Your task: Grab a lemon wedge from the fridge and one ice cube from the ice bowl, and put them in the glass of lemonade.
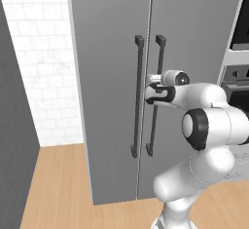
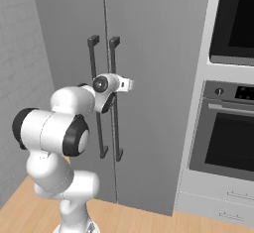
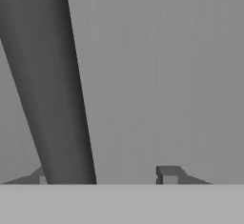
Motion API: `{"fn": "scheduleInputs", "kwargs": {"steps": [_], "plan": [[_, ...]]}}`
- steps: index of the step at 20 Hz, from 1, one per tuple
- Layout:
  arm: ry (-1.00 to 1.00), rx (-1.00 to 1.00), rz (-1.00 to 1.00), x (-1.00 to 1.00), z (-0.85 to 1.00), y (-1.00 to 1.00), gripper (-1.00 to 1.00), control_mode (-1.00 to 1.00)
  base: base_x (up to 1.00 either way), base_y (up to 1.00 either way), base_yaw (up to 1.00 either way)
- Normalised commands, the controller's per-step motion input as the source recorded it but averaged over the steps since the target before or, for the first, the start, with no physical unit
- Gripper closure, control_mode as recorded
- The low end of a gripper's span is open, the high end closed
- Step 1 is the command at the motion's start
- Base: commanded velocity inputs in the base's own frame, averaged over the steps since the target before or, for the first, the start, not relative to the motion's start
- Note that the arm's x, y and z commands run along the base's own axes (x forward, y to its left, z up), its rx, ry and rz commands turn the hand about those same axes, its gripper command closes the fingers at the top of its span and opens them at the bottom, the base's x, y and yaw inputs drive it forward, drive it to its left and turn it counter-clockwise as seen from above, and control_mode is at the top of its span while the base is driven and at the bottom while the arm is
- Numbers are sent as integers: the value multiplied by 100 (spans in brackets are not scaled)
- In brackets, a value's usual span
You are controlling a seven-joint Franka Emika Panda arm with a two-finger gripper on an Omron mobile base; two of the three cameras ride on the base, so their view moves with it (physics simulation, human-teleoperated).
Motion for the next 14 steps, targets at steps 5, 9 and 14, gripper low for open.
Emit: {"fn": "scheduleInputs", "kwargs": {"steps": [5, 9, 14], "plan": [[17, 0, -5, -69, 0, -61, 100, -100, 0, 0, 0], [16, 2, -9, -100, 0, -89, 100, -100, 0, 0, 0], [9, 5, -12, -100, 0, -100, 100, -100, 0, 0, 0]]}}
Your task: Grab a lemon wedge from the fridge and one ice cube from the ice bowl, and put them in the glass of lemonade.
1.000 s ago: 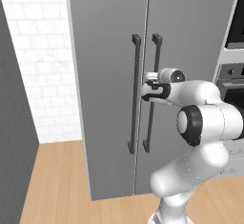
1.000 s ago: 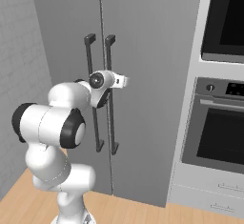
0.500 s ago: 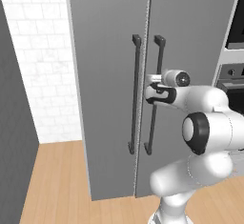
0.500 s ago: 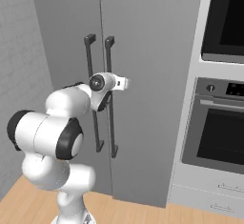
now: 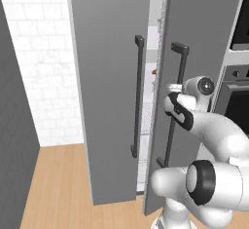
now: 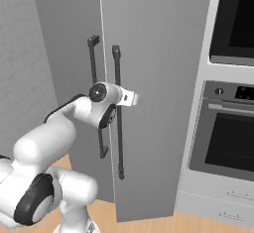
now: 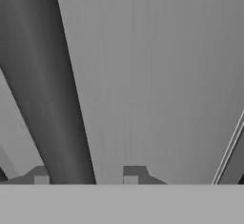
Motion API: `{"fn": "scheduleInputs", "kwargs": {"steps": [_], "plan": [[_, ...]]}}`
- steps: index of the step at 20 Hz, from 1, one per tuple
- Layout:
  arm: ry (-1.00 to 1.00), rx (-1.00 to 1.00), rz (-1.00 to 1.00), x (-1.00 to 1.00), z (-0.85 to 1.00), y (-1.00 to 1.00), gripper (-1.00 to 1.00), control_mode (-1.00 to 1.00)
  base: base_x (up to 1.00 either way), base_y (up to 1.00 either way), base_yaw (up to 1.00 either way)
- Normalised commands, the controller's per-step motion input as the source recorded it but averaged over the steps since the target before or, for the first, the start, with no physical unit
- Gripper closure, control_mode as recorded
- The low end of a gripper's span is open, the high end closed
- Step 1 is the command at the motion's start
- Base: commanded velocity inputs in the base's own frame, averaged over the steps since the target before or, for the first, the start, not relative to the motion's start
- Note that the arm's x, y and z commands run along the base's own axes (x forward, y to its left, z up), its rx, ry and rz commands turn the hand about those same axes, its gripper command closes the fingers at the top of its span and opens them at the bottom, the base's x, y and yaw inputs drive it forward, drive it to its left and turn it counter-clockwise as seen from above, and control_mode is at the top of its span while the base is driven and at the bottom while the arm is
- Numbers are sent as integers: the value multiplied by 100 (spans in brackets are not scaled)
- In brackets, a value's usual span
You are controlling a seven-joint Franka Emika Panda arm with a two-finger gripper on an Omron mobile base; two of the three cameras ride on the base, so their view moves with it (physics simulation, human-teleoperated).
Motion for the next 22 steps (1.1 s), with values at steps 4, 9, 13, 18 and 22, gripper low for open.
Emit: {"fn": "scheduleInputs", "kwargs": {"steps": [4, 9, 13, 18, 22], "plan": [[0, 9, -12, -100, 1, -100, 100, -100, 0, 0, 0], [0, 12, -11, -100, 3, -100, 100, -100, 0, 0, 0], [0, 13, -10, -100, 3, -100, 100, -100, 0, 0, 0], [0, 9, -18, -73, 9, -90, -100, -100, 0, 0, 0], [5, 4, -22, -61, 25, -55, -100, -100, 0, 0, 0]]}}
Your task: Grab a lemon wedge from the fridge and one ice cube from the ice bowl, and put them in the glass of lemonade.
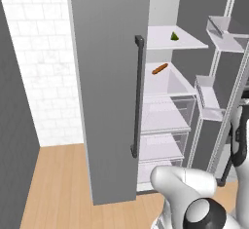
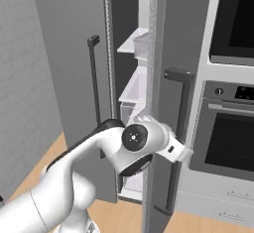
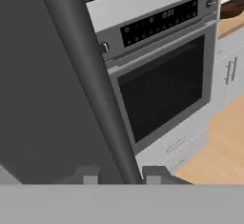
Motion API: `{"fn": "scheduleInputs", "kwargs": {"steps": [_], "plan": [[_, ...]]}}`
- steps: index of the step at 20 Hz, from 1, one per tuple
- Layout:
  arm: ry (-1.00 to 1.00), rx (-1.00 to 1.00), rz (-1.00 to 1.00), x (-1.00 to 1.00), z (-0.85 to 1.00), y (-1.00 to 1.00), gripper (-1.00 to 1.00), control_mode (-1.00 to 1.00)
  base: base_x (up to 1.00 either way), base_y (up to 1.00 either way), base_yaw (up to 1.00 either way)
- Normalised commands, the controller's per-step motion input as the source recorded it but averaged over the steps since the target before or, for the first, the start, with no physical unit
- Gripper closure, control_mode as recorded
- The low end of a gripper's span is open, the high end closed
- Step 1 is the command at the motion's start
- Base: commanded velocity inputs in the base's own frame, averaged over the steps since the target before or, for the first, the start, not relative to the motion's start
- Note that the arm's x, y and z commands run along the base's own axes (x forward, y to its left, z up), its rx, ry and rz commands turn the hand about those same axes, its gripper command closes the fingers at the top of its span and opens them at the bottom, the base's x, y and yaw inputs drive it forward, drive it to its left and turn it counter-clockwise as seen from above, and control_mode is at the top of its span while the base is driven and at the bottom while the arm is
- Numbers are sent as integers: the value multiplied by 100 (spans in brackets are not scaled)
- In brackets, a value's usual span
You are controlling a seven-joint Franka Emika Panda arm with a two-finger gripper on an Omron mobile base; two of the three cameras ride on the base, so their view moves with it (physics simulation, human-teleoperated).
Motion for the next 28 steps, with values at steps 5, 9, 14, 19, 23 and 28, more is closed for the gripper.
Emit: {"fn": "scheduleInputs", "kwargs": {"steps": [5, 9, 14, 19, 23, 28], "plan": [[5, 1, -12, -82, 54, -9, -100, -100, 0, 0, 0], [0, -12, 0, -50, 55, 62, -100, -100, 0, 0, 0], [0, -13, 0, -13, 53, 93, -100, -100, 0, 0, 0], [0, -8, -5, 40, 6, 96, -100, -100, 0, 0, 0], [0, -4, -10, 83, 0, 73, -100, -100, 0, 0, 0], [0, -3, -5, 86, 0, 8, -100, -100, 0, 0, 0]]}}
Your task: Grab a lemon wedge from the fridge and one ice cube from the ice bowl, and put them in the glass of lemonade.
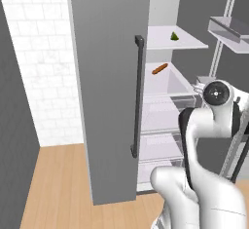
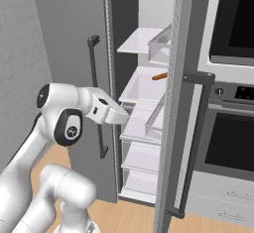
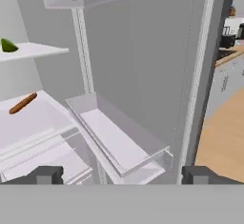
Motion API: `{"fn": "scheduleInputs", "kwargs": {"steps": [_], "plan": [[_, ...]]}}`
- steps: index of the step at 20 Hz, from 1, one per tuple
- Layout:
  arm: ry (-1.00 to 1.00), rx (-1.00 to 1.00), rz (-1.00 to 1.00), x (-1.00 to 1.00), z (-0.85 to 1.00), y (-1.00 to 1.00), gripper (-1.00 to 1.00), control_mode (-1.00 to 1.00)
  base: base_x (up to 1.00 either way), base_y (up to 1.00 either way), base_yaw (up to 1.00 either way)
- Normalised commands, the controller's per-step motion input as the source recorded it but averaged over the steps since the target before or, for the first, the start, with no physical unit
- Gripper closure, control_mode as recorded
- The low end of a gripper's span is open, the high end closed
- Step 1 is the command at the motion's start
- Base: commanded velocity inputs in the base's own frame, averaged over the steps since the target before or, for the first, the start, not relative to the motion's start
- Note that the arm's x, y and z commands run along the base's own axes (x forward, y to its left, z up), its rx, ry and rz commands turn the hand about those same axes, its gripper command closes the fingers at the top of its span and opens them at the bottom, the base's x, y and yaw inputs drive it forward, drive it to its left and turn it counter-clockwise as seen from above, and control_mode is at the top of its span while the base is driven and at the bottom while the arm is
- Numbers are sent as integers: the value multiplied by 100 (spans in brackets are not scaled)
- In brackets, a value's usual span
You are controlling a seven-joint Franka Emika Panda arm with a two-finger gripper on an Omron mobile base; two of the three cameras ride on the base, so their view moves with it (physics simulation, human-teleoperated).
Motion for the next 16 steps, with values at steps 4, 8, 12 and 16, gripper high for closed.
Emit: {"fn": "scheduleInputs", "kwargs": {"steps": [4, 8, 12, 16], "plan": [[0, 0, 0, 87, 0, -31, -100, -100, 0, 0, 0], [0, 0, 0, 74, 0, -80, -100, -100, 0, 0, 0], [2, 0, 0, 60, 0, -100, -100, -100, 0, 0, 0], [2, 0, 0, 34, -2, -100, -100, -100, 0, 0, 0]]}}
